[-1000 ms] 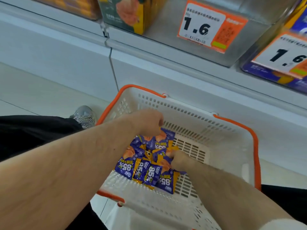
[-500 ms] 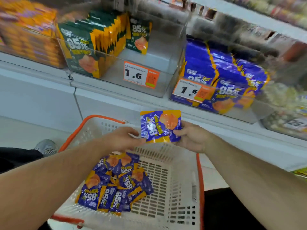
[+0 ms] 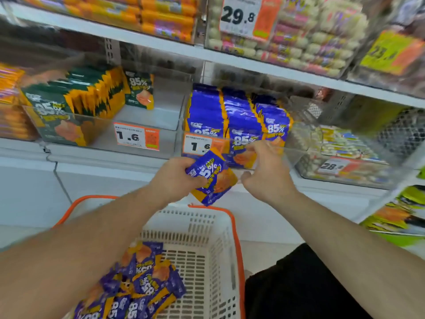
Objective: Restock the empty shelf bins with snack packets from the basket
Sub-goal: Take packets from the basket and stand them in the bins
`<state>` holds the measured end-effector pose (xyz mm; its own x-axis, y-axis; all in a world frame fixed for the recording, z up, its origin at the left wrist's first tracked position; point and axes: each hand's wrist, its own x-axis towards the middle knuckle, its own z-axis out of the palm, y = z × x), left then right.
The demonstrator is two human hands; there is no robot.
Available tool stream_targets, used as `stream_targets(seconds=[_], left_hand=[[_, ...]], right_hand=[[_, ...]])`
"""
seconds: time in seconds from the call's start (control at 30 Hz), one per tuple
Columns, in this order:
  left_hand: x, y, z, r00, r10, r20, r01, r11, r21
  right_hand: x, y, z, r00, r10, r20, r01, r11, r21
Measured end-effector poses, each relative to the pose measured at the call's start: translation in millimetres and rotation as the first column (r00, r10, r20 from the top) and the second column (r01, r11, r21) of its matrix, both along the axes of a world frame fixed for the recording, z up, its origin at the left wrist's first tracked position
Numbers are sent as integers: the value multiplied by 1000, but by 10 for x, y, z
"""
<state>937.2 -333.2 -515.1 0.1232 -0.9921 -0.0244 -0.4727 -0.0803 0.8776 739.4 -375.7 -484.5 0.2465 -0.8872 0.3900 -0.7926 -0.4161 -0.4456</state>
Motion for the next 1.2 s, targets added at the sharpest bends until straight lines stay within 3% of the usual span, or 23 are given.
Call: stream_targets(seconds=[0.07,0.17,0.27,0.43,0.5,0.6,0.7,1.0,1.2], left_hand=[[-118,-99,184,970,-84,228,102,993,-65],[-374,-251,452,895,-161,416,253,952,-175],[-633,-376,685,857,-113,502,260,937,-233],[-871,-563,848,915,-77,397,240,894,-379],[-881,-675,807,829,-2,560,252,894,-370],[-837,-843,653,557,-13,831,275,946,-169],[-806,-942,484,463,-55,885,251,965,-71],[-805,-940,275,460,90,883,239,946,-221],[-799,-967,201,479,128,868,242,932,-271]], right_hand=[[-10,56,122,965,159,-208,-186,976,-117],[-6,91,214,883,114,-456,-236,947,-219],[-127,22,336,882,-35,-471,-151,923,-353],[-484,-222,659,896,-169,-411,-43,887,-460],[-638,-327,806,905,-247,-347,46,866,-497],[-818,-500,963,904,-324,-279,138,839,-527],[-859,-700,971,878,-359,-316,186,866,-464],[-687,-1386,578,851,-262,-456,236,965,-114],[-627,-1590,428,756,-280,-591,261,958,-120]])
